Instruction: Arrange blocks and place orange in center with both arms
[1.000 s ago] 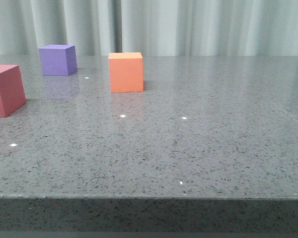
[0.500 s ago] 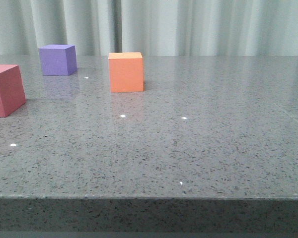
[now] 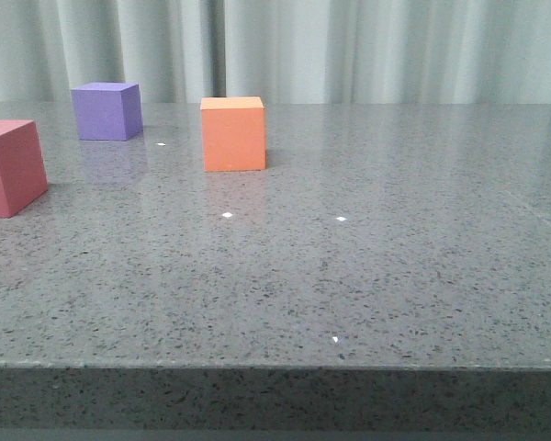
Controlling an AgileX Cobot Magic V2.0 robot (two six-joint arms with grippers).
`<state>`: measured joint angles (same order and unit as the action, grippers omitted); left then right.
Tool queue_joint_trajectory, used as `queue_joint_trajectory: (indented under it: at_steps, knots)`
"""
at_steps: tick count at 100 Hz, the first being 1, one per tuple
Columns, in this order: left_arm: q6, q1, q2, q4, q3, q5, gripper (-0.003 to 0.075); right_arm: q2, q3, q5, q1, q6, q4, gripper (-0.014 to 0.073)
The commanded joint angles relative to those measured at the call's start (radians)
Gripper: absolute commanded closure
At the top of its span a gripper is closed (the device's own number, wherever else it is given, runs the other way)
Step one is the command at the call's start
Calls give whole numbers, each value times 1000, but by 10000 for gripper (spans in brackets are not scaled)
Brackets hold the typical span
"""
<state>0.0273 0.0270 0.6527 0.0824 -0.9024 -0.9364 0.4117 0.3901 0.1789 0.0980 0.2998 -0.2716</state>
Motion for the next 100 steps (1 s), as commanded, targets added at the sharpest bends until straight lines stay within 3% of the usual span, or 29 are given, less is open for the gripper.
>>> queue_joint_trajectory:
  at_steps: [1, 14, 51, 72, 100]
  knots:
    - [-1, 2, 6, -16, -35, 54, 17, 1, 24, -73, -8, -6, -16, 662]
    - [-1, 2, 31, -101, -43, 56, 68, 1, 24, -73, -8, -6, -16, 662]
    - [-1, 27, 311, -254, -225, 95, 69, 1, 24, -73, -8, -6, -16, 662]
    - [-27, 164, 498, -303, -323, 159, 69, 1, 24, -73, -8, -6, -16, 662]
    - [-260, 399, 715, -96, -472, 226, 69, 1, 24, -73, -8, -6, -16, 662]
